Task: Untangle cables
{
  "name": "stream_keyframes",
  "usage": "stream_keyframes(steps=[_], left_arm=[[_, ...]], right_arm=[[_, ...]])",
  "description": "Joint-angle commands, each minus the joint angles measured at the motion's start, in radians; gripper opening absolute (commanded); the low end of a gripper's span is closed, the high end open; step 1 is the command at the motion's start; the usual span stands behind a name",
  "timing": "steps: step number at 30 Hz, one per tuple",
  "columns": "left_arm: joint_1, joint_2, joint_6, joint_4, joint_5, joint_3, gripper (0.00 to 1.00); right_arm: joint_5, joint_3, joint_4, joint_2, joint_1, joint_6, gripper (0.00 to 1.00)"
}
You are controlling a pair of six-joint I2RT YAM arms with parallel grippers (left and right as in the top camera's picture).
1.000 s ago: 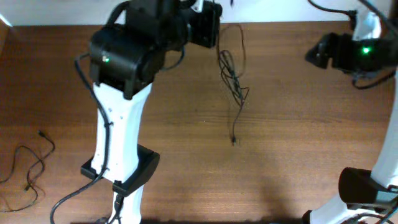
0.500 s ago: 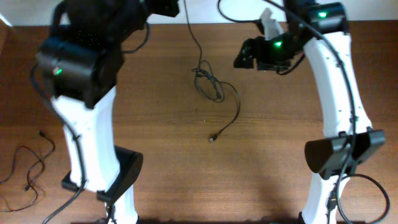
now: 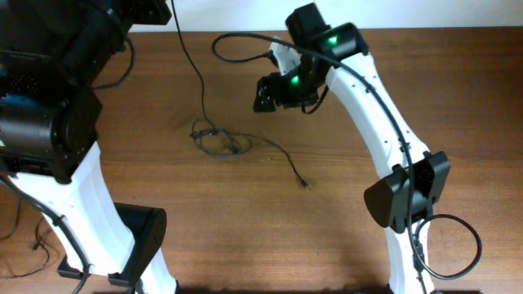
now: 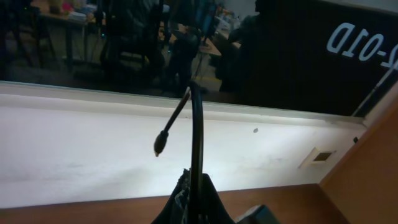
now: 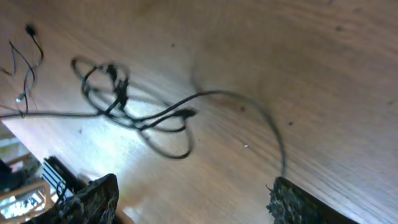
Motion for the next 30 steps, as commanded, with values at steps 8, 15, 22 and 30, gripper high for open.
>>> stream_keyframes(steps=[8, 15, 22, 30], left_arm=[[0.015, 0.000, -0.013, -0.005, -0.008, 0.000, 0.00], [0.015, 0.000, -0.013, -0.005, -0.008, 0.000, 0.00], [0.074, -0.037, -0.013, 0.086, -0.060, 0.000, 0.00], [0.303, -0.163, -0.013, 0.146, -0.196, 0.000, 0.00]], right_arm=[[-0.079, -0.321, 0.291, 0.005, 0.061, -0.016, 0.77], [-0.126, -0.370, 0.452, 0.006, 0.075, -0.018, 0.17], [0.197, -0.381, 0.323, 0.001, -0.053, 0.225, 0.04], [0.300, -0.504, 0.262, 0.001, -0.306, 0.301, 0.04]])
